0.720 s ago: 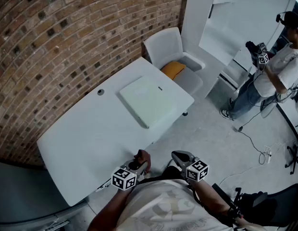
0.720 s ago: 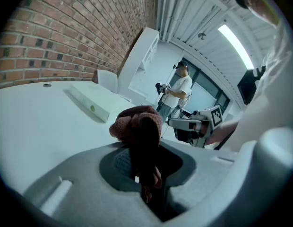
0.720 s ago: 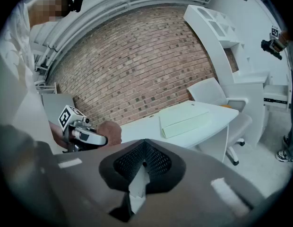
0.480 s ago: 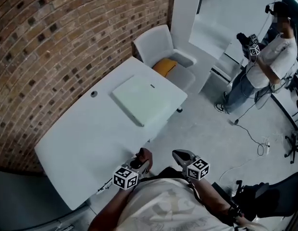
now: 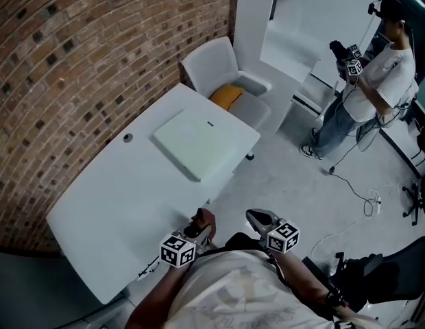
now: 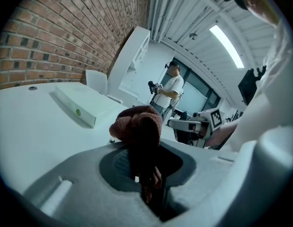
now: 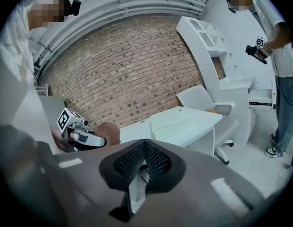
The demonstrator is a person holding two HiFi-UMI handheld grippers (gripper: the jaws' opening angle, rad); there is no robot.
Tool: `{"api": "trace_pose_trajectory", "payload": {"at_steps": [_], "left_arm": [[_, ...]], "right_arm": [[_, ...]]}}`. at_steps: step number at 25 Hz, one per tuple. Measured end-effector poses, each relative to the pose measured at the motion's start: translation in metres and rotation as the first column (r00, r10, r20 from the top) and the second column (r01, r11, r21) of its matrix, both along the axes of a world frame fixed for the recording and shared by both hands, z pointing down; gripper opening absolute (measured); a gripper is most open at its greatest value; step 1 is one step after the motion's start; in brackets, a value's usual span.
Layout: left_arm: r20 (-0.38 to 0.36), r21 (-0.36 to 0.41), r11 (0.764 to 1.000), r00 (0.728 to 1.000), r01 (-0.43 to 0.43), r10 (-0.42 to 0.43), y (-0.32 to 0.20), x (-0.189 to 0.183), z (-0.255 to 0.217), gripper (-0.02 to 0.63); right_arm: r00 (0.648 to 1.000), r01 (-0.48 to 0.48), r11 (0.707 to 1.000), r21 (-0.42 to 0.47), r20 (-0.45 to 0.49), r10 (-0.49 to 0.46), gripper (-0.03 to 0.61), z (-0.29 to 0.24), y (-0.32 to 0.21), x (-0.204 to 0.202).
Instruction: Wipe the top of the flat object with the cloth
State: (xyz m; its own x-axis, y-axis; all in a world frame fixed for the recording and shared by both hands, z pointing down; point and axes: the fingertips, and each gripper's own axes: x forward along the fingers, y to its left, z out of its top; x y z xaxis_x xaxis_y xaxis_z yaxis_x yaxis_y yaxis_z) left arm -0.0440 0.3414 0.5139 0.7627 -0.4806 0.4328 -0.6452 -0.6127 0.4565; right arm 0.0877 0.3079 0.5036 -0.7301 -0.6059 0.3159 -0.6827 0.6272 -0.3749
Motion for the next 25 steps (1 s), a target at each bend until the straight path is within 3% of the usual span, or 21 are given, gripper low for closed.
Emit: {"api": "trace_pose_trajectory", "payload": {"at_steps": [7, 16, 21, 25], "left_arm": [[-0.006, 0.007, 0.999, 0.999, 0.038, -0.038, -0.009, -0.013, -0.001, 0.077], [0.004, 0.006, 0.994, 0.994, 0.107, -0.107, -0.034, -0.034, 0.001, 0.077], [0.018, 0.014, 0.989, 0.989, 0.150, -0.150, -0.066, -0.044, 0.001, 0.077], [0.024, 0.023, 0.981, 0.981, 0.190, -0.191, -0.105, -0.055, -0.002, 0.077]], "right_arm": [[0.999, 0.014, 1.000, 0.015, -0.029, -0.013, 0.007, -0.004, -0.016, -0.008], [0.998, 0.055, 0.998, -0.028, -0.037, -0.056, 0.008, 0.011, -0.047, -0.025], [0.994, 0.106, 0.994, -0.028, -0.033, -0.107, 0.008, 0.016, -0.090, -0.040], [0.986, 0.144, 0.990, -0.005, -0.082, -0.144, 0.008, 0.016, -0.140, -0.052]]}}
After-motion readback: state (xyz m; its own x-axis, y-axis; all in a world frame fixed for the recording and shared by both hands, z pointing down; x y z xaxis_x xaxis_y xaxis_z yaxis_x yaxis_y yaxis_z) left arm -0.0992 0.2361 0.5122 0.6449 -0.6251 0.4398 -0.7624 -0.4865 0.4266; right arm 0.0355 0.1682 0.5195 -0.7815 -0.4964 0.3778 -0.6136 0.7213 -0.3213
